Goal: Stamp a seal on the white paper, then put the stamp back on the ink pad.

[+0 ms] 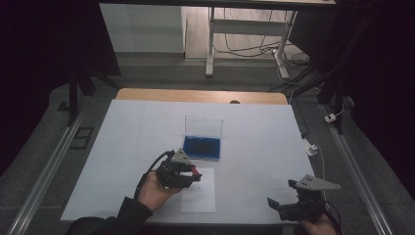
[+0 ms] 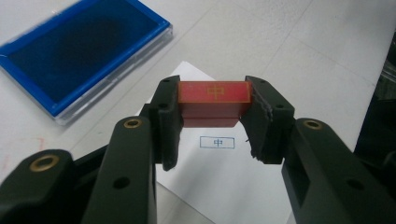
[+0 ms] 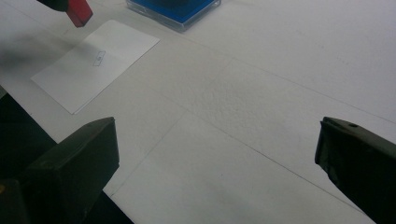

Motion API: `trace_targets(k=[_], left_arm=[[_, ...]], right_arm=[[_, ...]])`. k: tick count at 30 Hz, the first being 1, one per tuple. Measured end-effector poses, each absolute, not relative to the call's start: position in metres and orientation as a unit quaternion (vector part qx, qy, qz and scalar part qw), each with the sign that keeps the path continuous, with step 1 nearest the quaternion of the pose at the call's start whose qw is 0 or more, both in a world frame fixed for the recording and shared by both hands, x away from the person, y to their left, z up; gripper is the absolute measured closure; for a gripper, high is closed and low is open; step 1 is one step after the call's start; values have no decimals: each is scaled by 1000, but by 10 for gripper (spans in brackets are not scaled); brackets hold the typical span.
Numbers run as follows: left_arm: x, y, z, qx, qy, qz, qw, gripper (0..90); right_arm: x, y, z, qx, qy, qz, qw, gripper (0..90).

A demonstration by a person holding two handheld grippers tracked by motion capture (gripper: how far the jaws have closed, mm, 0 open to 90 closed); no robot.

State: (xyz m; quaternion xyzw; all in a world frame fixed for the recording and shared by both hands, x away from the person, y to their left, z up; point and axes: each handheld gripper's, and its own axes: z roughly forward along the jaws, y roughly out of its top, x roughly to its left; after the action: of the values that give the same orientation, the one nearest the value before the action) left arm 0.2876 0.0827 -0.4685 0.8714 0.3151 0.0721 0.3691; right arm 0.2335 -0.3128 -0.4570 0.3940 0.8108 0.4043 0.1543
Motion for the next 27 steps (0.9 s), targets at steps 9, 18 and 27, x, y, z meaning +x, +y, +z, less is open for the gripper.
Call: trace_targets(k=[9, 18, 27], left_arm=[[292, 94, -457, 860, 326, 78, 385, 584], [299, 102, -448, 853, 333, 83, 393, 583], [309, 102, -447, 854, 337, 88, 388, 583]], right_arm=[[234, -313, -457, 394, 812, 402, 154, 0], [234, -313, -457, 396, 811, 402, 152, 0], [234, -312, -457, 399, 811, 398, 155, 0]])
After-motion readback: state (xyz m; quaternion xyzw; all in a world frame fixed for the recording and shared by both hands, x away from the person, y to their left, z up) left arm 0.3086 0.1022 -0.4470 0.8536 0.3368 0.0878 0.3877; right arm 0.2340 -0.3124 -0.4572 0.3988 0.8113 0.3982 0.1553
